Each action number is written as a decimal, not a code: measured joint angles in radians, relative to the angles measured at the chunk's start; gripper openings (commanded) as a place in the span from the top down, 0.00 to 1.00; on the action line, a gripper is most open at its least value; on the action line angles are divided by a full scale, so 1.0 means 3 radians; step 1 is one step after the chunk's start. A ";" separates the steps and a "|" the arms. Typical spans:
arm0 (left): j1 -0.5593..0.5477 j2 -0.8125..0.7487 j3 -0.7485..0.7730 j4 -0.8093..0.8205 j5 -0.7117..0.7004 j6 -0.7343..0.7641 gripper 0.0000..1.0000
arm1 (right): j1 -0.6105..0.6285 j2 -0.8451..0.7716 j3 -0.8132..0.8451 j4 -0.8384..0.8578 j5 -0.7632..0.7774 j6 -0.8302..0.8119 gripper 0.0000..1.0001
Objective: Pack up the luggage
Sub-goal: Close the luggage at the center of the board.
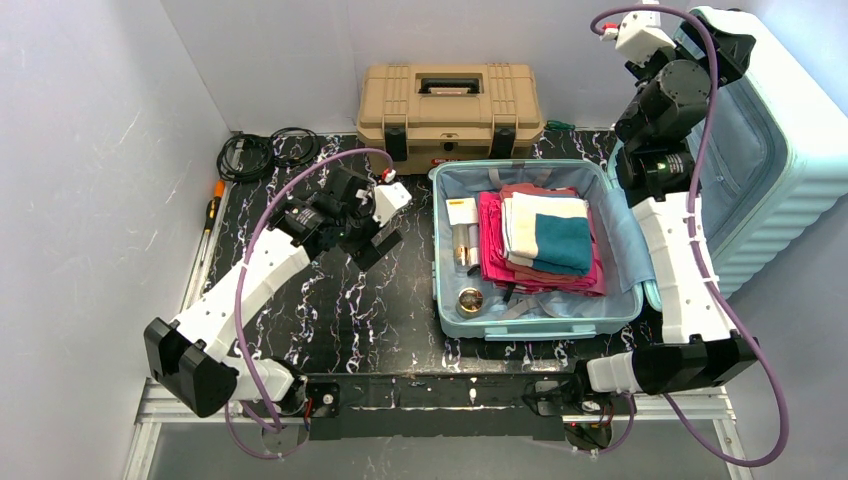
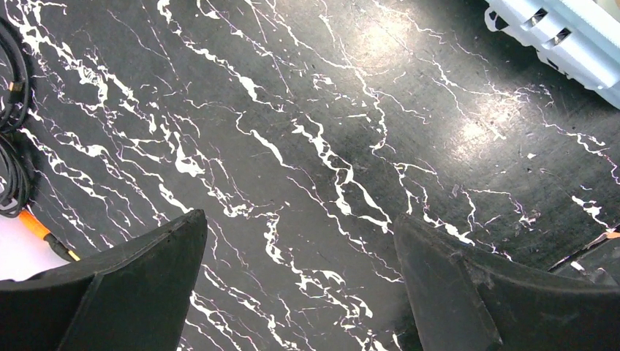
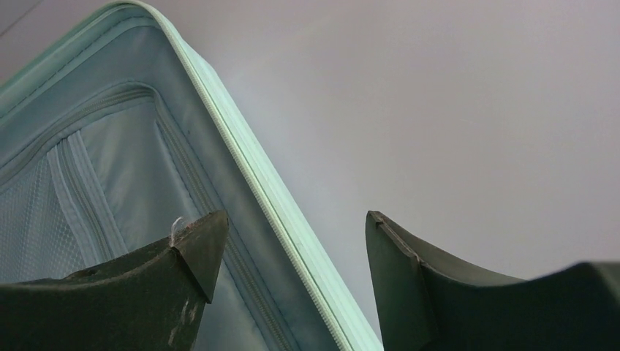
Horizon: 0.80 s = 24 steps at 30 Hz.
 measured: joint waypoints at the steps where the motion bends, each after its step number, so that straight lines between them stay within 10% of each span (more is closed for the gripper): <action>1: 0.0014 -0.0005 -0.0010 0.0003 0.0001 0.0000 0.02 | 0.0000 0.0008 0.0000 -0.0010 0.0010 -0.0005 0.25; 12: 0.0125 -0.0139 -0.0108 0.0013 0.0033 0.0000 0.02 | -0.0418 0.0183 0.0137 -0.0309 -0.0065 0.0067 0.31; 22: 0.0160 -0.0167 -0.0156 0.0071 0.0062 0.0000 0.02 | -0.0539 0.0230 0.0294 -0.0738 -0.0263 0.0262 0.99; 24: 0.0165 -0.0167 -0.0156 0.0075 0.0062 0.0001 0.02 | -0.0539 0.0230 0.0392 -0.0940 -0.0317 0.0247 0.99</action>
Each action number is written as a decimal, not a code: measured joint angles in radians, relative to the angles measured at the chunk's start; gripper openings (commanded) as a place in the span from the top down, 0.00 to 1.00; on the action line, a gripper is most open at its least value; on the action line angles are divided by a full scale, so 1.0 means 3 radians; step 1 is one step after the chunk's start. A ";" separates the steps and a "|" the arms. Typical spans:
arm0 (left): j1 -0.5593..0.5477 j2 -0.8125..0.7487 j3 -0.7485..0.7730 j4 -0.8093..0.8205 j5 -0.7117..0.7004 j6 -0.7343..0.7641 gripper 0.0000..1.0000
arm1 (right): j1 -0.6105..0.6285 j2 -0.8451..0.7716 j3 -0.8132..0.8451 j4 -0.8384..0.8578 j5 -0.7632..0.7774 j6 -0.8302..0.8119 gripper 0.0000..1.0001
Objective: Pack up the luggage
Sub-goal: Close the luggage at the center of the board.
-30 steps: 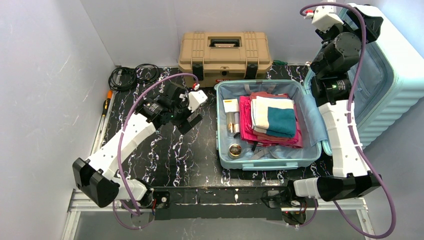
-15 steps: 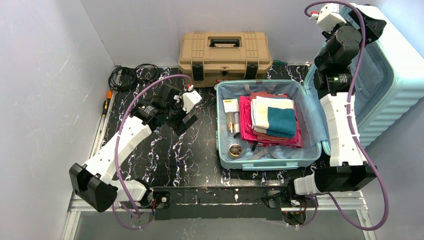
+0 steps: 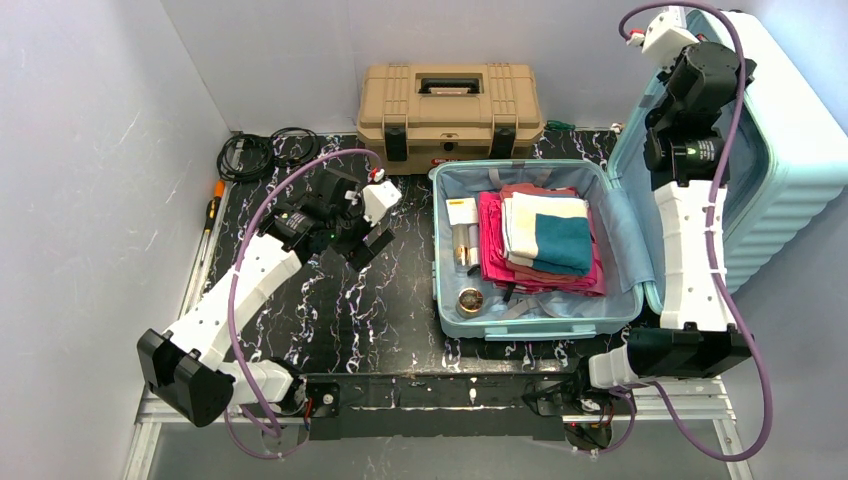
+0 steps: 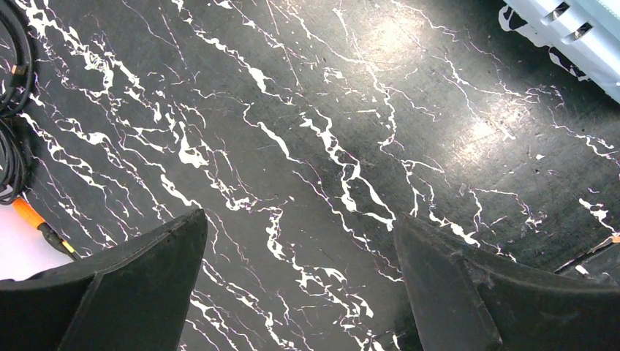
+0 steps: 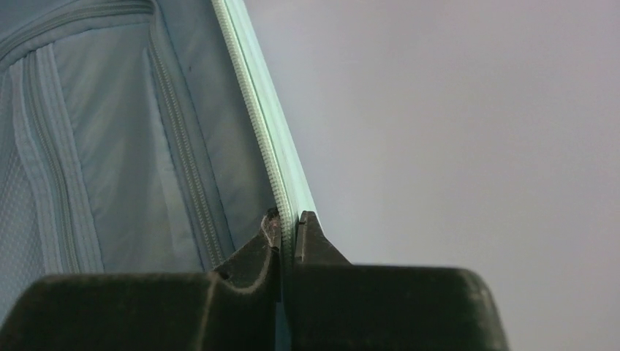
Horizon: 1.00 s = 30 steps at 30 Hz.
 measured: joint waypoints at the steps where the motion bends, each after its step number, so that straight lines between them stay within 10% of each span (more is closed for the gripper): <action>1: 0.0000 0.0000 0.0001 0.0000 0.0000 -0.0001 0.02 | 0.0000 0.0000 0.0074 -0.0167 -0.0042 0.0004 0.99; 13: 0.0010 0.0401 0.0479 0.0189 0.0136 -0.0394 0.02 | -0.0020 -0.0038 0.1012 -0.1607 -0.1144 0.1067 0.99; 23: 0.0024 0.1030 0.1382 0.0781 0.1455 -0.1559 0.02 | 0.0045 -0.0273 0.0870 -0.1654 -0.2063 0.1892 0.99; 30: 0.0020 0.1551 0.1406 0.1303 0.2000 -0.2468 0.02 | 0.0951 -0.0284 0.0692 -0.1620 -0.2043 0.2244 0.99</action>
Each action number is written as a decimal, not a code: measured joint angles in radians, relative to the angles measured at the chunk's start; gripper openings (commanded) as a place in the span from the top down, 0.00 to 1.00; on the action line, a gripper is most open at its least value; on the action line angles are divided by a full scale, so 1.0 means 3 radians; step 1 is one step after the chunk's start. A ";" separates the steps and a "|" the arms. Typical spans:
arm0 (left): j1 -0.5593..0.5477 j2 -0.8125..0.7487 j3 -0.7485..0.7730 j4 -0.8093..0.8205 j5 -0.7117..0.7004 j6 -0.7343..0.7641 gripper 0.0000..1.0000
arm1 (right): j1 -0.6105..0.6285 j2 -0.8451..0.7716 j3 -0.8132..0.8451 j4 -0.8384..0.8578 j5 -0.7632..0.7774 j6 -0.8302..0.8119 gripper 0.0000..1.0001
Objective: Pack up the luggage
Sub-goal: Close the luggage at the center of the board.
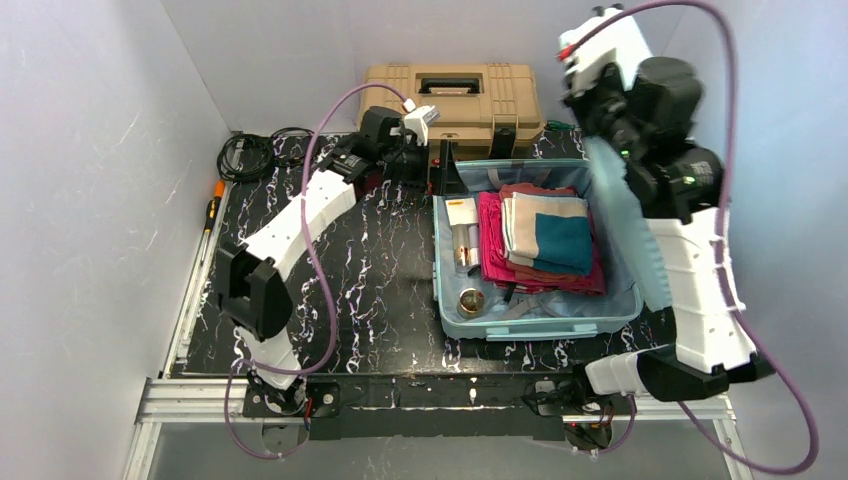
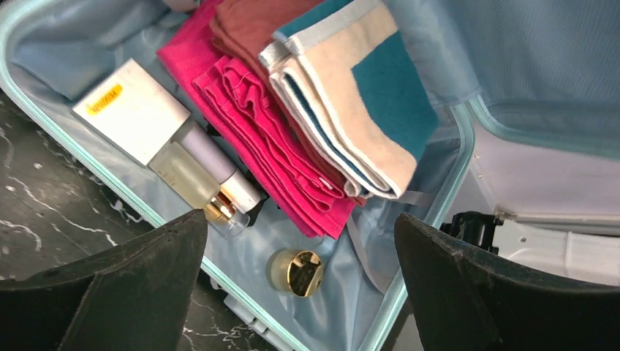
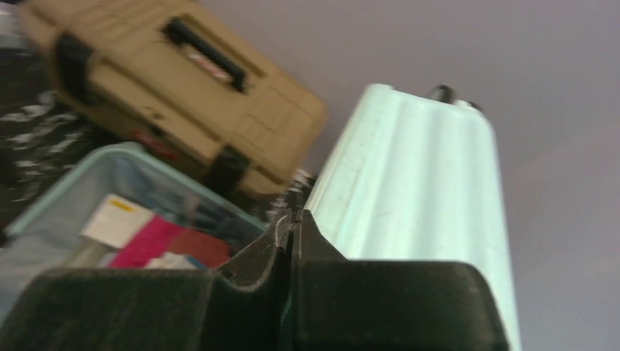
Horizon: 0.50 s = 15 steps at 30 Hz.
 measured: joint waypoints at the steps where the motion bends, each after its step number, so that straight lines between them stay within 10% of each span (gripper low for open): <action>1: 0.0000 0.0085 0.0000 0.0039 0.0019 -0.0081 0.03 | 0.0128 0.0023 -0.0055 0.0006 -0.0086 0.0067 0.99; 10: 0.0001 0.0295 -0.0174 0.0415 0.0112 -0.0477 0.66 | 0.0701 0.0366 -0.0313 0.0053 -0.0692 0.0487 0.99; 15: 0.0013 0.0345 -0.0224 0.0589 0.0273 -0.0807 0.72 | 0.0727 0.0356 -0.0313 0.0088 -0.0829 0.0589 0.99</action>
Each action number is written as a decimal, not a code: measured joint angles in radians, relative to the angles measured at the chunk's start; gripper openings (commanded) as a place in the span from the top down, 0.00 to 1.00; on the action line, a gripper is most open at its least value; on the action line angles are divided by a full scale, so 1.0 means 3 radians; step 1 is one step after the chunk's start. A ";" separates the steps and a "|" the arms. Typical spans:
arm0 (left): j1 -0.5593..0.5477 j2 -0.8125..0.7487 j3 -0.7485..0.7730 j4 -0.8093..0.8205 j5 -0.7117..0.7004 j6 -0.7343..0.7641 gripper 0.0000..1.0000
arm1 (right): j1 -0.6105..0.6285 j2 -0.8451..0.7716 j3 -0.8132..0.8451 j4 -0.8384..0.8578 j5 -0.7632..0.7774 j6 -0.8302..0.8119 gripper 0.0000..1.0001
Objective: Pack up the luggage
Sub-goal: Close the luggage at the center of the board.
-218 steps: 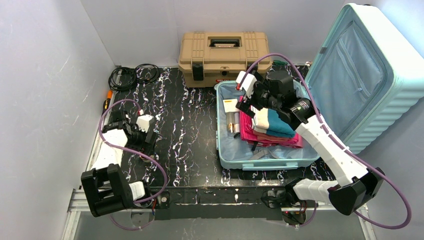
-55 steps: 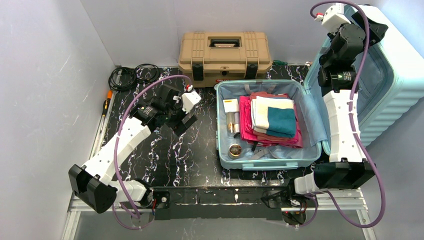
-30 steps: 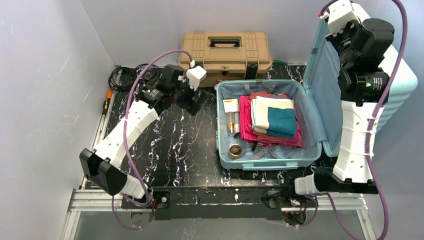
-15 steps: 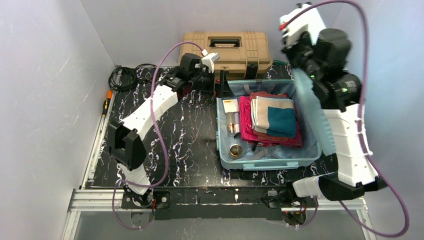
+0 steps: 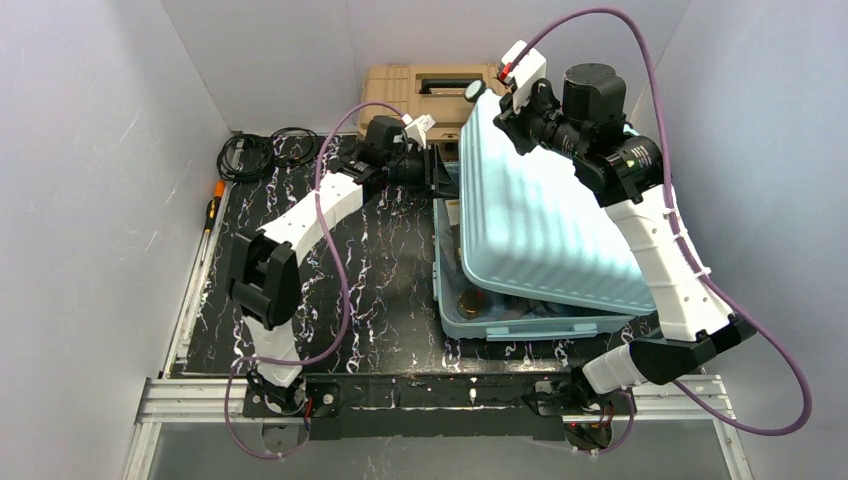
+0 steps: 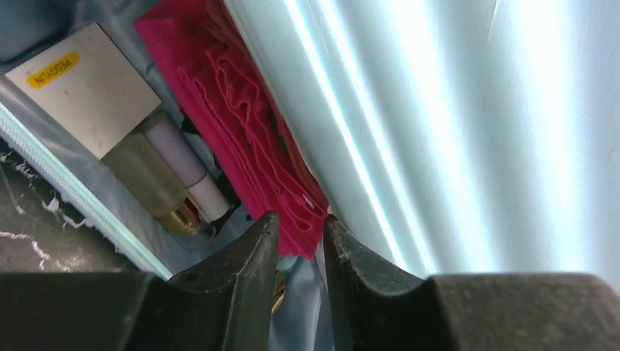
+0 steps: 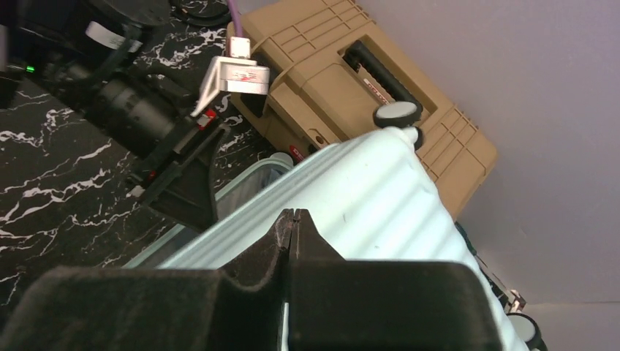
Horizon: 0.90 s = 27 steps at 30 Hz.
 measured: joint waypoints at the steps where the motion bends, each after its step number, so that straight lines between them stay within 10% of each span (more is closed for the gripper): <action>1: 0.0036 0.0034 -0.0034 0.0004 0.0024 -0.0074 0.71 | 0.0000 0.0000 0.0000 0.0000 -0.0015 0.0010 0.99; 10: 0.0048 0.0226 -0.0292 0.0253 0.0098 -0.0374 0.67 | 0.0004 -0.0056 -0.0001 0.0000 0.0066 0.0064 0.88; 18: 0.0050 0.0140 -0.0526 0.0415 0.0135 -0.0464 0.62 | -0.0242 -0.0200 -0.0031 0.0153 0.1240 -0.0095 0.88; 27: 0.0047 -0.0056 -0.0665 0.0638 0.0186 -0.0484 0.57 | -0.1680 -0.0214 -0.0776 0.0253 0.1638 -0.0215 0.90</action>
